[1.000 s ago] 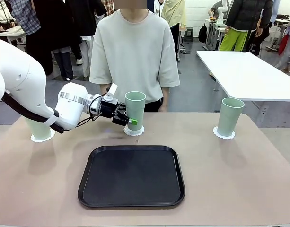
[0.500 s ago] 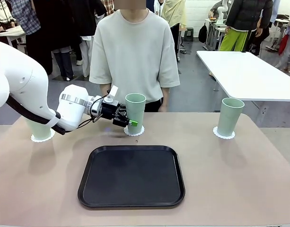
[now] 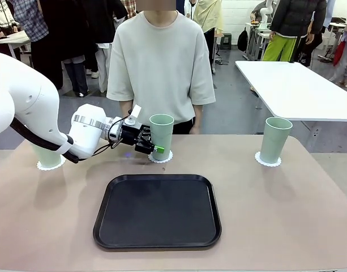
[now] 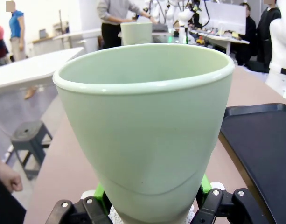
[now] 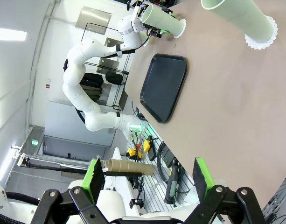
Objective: Place coasters on the table and set cups on them.
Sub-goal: Take one Reusable plastic cup from the Flat Tray and place it on a coaster set by the human.
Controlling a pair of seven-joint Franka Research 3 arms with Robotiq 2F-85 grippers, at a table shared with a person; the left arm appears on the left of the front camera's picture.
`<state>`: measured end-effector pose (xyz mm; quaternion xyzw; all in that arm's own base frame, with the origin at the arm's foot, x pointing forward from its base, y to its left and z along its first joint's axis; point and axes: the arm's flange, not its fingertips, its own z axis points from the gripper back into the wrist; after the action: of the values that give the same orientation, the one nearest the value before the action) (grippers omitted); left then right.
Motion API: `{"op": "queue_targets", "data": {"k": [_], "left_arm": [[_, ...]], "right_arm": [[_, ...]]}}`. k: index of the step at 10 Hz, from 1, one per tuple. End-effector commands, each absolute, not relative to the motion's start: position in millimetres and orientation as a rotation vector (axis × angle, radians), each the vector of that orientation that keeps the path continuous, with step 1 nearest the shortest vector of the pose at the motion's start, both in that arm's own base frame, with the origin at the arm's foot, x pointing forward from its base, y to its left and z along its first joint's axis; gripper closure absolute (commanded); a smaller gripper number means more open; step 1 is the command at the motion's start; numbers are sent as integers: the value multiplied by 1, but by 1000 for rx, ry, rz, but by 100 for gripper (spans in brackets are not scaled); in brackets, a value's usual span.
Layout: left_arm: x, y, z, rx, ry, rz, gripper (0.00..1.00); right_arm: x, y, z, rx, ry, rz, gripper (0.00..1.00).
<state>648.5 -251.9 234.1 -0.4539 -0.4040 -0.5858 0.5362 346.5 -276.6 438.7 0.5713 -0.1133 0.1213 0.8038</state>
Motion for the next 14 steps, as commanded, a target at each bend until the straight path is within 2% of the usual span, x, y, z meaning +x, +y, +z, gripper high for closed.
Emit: {"op": "queue_targets", "data": {"k": [1,2,3,14], "left_arm": [[658,-255,235,-1085,-936,-1406,17],[657,-255,235,-1087,-933,-1412,17],[656,-254,235,-1093,-927,-1416,0],[657,-242,238,-1075,-884,-1444,0]], "right_arm": [[345,-274,440,1230,-247,247,0],[345,-274,440,1230,-247,247,0],[345,-274,440,1230,-247,247,0],[345,-274,440,1230,-247,247,0]]}}
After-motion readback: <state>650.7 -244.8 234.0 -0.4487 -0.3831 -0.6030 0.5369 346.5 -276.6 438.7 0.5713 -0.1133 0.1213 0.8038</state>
